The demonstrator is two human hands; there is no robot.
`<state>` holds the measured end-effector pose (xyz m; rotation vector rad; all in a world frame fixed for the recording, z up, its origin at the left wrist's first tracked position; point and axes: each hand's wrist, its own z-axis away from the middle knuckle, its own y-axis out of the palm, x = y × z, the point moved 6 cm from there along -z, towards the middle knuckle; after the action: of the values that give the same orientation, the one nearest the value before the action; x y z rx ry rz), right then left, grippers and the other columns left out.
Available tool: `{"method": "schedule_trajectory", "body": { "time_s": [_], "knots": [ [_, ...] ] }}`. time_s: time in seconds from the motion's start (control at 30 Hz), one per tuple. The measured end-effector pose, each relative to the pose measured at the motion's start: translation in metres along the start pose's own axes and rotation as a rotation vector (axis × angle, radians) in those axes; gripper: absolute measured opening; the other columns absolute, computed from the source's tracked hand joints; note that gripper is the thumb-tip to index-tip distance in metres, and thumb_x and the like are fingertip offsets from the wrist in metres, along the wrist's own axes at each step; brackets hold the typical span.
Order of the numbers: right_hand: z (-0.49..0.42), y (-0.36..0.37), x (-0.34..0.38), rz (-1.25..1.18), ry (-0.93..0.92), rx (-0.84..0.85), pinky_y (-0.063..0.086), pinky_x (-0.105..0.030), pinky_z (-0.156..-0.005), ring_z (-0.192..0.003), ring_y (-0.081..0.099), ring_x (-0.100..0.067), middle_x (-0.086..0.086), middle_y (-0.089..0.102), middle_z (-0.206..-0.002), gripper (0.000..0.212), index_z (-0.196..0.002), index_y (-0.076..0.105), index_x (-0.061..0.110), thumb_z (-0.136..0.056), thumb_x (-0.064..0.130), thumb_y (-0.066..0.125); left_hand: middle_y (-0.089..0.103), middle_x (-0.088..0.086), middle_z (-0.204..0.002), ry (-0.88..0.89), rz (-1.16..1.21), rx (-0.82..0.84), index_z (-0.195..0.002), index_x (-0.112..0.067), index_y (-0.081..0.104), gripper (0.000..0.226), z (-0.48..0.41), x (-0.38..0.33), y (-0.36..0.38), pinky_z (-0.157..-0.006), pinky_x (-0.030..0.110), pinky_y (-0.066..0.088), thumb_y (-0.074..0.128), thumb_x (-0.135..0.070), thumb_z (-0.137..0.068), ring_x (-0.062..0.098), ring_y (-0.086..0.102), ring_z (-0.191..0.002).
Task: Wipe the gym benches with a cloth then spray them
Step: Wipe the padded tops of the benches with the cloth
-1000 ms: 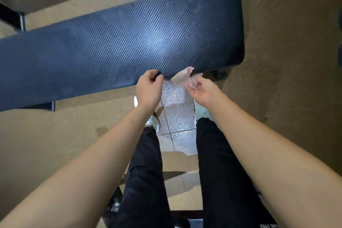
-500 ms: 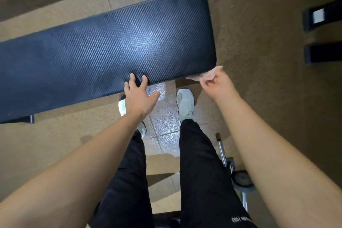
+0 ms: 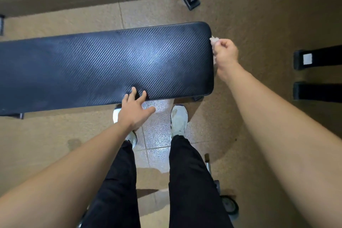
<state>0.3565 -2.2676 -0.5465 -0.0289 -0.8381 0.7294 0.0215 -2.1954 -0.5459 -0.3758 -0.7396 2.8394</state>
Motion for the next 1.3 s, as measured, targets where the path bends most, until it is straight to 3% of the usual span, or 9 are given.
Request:
{"method": "schedule_trajectory", "body": {
  "time_s": [0.13,0.23,0.33,0.57,0.73,0.87,1.0,1.2,1.3],
  "knots": [
    [0.016,-0.002,0.026,-0.083,-0.101,-0.041,0.052,-0.028,-0.082,-0.09,0.061,-0.013,-0.002,0.064,-0.099,0.012,-0.092,0.06,0.016,-0.101,0.013,0.052,0.003,0.0,-0.173,0.012,0.147,0.071,-0.16,-0.028,0.034,0.074,-0.001,0.005,-0.013,-0.125,0.053,0.018,0.061,-0.05,-0.094,0.031,0.009,-0.158],
    [0.049,-0.016,0.031,-0.13,-0.142,-0.073,0.052,-0.023,-0.073,-0.083,0.062,-0.009,0.0,0.066,-0.094,0.013,-0.091,0.061,0.017,-0.1,0.012,0.054,0.046,0.003,-0.159,0.006,0.314,0.06,-0.152,-0.024,0.05,0.061,0.011,0.007,-0.035,-0.113,0.039,0.037,0.064,-0.043,-0.096,0.023,0.051,-0.136],
    [0.092,-0.028,0.028,-0.061,-0.151,-0.027,0.051,-0.017,-0.069,-0.078,0.061,-0.003,0.005,0.066,-0.09,0.011,-0.092,0.063,0.018,-0.1,0.011,0.058,0.061,0.001,-0.144,0.018,0.329,-0.003,-0.144,-0.018,0.058,0.051,0.035,0.002,-0.053,-0.112,0.039,0.044,0.063,-0.038,-0.098,0.021,0.058,-0.129],
    [0.212,-0.005,0.053,0.29,-0.212,0.426,0.053,-0.019,-0.074,-0.086,0.069,-0.007,0.004,0.074,-0.095,0.01,-0.097,0.073,0.016,-0.088,0.012,0.075,0.056,-0.003,-0.149,0.207,0.624,-0.048,-0.148,-0.024,0.052,0.057,0.123,-0.027,-0.095,-0.117,0.036,0.038,0.071,-0.025,-0.095,0.011,0.051,-0.136],
    [0.314,0.05,0.104,0.385,-0.316,0.757,0.053,-0.024,-0.08,-0.084,0.07,-0.007,0.006,0.076,-0.089,0.018,-0.089,0.073,0.028,-0.086,0.01,0.076,0.054,-0.007,-0.147,0.431,0.535,-0.114,-0.134,-0.028,0.066,0.064,0.192,-0.011,-0.138,-0.118,0.033,0.031,0.078,-0.045,-0.073,0.008,0.044,-0.138],
    [0.387,0.102,0.139,0.447,-0.375,0.926,0.052,-0.02,-0.075,-0.075,0.068,-0.005,0.003,0.075,-0.08,0.018,-0.089,0.072,0.022,-0.086,0.004,0.075,0.076,-0.001,-0.113,0.454,0.701,-0.149,-0.093,-0.02,0.078,0.013,0.248,0.038,-0.167,-0.099,0.036,0.049,0.086,-0.021,-0.082,0.012,0.068,-0.106],
    [0.441,0.16,0.154,0.561,-0.452,0.949,0.052,-0.021,-0.076,-0.08,0.067,-0.006,0.003,0.074,-0.09,0.017,-0.102,0.072,0.01,-0.088,0.0,0.071,0.07,-0.026,-0.077,0.412,0.878,-0.3,-0.083,-0.03,0.071,0.022,0.297,0.104,-0.189,-0.075,0.012,0.043,0.078,-0.009,-0.09,-0.009,0.061,-0.077],
    [0.533,0.272,0.159,0.866,-0.703,0.996,0.048,-0.018,-0.093,-0.108,0.062,-0.004,0.006,0.068,-0.121,0.032,-0.127,0.066,0.019,-0.095,0.013,0.064,0.067,0.002,-0.083,0.227,1.108,-0.568,-0.091,-0.028,0.069,0.006,0.358,0.248,-0.212,-0.072,0.032,0.044,0.073,-0.031,-0.088,0.008,0.055,-0.074],
    [0.586,0.341,0.155,0.982,-0.833,1.033,0.049,-0.025,-0.084,-0.098,0.063,-0.008,0.009,0.07,-0.105,0.017,-0.11,0.073,0.025,-0.097,0.02,0.063,0.073,0.007,-0.094,0.21,1.111,-0.587,-0.101,-0.026,0.074,0.009,0.384,0.32,-0.222,-0.075,0.035,0.049,0.074,-0.029,-0.092,0.017,0.061,-0.08]
  ]
}}
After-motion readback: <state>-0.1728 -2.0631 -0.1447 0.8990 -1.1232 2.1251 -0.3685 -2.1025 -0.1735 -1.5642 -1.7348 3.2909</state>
